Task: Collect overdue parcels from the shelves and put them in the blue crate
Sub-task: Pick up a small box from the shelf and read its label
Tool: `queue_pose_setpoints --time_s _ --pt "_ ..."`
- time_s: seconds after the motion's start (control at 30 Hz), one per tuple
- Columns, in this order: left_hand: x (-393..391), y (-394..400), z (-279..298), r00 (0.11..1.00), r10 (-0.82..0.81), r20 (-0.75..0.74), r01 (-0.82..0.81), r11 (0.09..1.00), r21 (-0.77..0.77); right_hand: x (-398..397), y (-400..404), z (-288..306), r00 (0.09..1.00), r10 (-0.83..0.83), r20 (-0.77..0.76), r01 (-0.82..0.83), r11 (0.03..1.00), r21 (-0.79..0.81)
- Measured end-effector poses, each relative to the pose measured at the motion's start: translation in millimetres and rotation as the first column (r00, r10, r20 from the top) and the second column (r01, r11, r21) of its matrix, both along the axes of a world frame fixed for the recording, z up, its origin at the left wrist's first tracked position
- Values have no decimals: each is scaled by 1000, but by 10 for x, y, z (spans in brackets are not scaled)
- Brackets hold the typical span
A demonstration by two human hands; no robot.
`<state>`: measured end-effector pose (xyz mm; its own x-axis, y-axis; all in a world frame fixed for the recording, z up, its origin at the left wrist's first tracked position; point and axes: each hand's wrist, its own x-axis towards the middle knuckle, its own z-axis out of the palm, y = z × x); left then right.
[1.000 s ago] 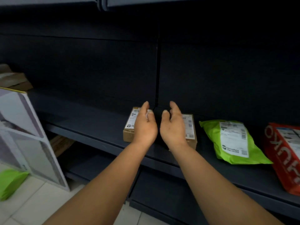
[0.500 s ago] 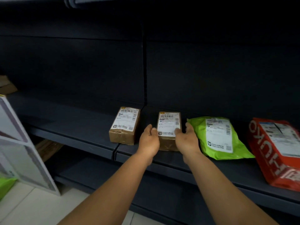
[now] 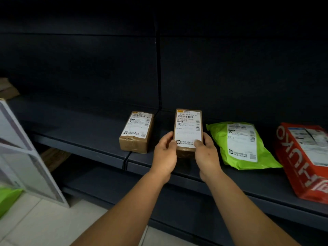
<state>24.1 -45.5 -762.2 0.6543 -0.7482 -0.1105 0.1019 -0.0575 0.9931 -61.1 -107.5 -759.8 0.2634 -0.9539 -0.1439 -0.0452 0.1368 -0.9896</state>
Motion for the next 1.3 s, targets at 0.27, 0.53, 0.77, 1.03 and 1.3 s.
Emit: queue_pose_setpoints --time_s 0.27,0.53,0.77,1.03,1.3 --pt "-2 38 34 1000 13 14 -12 998 -67 -1 10 -65 996 -12 93 16 999 -40" --pt "-11 38 78 1000 10 1 -10 994 -109 -21 2 -11 991 -8 136 19 996 -84" --pt "-17 38 106 1000 4 14 -2 994 -106 -24 -10 15 991 -2 135 15 996 -89" --pt "-37 -67 139 999 -2 35 1 1000 18 9 -42 -5 1000 -2 9 3 998 -56" --pt "-80 -188 184 992 39 120 -47 997 68 -35 -46 105 992 34 -118 -38 999 -32"
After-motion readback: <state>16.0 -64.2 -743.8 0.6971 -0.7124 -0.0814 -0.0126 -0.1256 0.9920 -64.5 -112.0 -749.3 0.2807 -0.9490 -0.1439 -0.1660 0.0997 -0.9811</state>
